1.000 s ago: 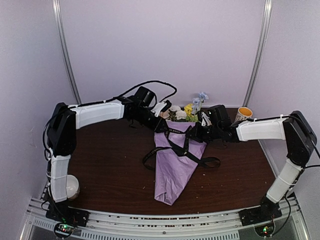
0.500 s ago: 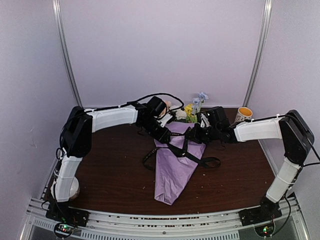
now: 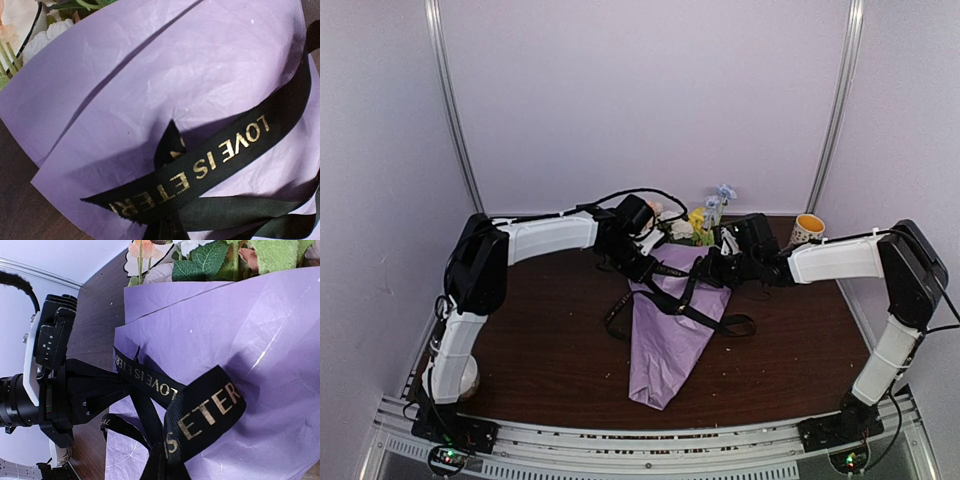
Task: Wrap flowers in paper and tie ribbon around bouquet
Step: Cross the ribbon over the folded bouquet.
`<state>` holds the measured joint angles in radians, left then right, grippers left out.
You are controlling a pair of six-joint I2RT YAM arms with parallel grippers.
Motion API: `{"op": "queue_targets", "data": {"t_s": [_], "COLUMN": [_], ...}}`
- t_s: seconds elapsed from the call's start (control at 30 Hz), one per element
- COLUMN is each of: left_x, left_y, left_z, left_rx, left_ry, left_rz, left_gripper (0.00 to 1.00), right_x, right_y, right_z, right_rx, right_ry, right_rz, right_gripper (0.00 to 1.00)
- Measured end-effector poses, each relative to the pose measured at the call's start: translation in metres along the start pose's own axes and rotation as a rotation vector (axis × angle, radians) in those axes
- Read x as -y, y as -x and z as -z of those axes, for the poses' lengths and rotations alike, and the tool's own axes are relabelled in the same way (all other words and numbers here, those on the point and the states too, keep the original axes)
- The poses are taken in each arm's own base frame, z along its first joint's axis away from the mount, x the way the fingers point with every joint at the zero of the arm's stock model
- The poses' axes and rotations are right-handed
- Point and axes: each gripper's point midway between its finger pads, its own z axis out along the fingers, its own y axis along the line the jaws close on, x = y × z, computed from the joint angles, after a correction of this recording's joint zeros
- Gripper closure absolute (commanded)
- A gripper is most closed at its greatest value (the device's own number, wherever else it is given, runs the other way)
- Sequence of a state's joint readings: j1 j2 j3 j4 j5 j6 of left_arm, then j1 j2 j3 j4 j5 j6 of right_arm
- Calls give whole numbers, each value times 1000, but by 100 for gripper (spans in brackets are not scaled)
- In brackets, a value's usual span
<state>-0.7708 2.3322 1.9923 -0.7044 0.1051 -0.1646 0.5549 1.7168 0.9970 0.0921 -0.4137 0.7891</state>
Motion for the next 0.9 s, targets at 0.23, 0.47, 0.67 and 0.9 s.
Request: {"op": "queue_targets", "data": {"t_s": [0.23, 0.47, 0.67, 0.9], "left_x": [4, 21, -6, -55], "left_y": [1, 46, 54, 44], "left_z": [28, 145, 198, 233], "left_rx": [38, 297, 420, 483], "left_ry": [-18, -91, -106, -28], "left_rz": [-31, -93, -51, 27], "left_gripper": [100, 100, 100, 100], "right_x": [12, 31, 42, 46], "right_y": [2, -2, -9, -12], "right_z": [-13, -25, -29, -30], "right_rx": [-22, -56, -82, -97], "right_ry": [-63, -124, -159, -171], "right_rz": [3, 2, 9, 27], "right_gripper": [100, 100, 100, 100]}}
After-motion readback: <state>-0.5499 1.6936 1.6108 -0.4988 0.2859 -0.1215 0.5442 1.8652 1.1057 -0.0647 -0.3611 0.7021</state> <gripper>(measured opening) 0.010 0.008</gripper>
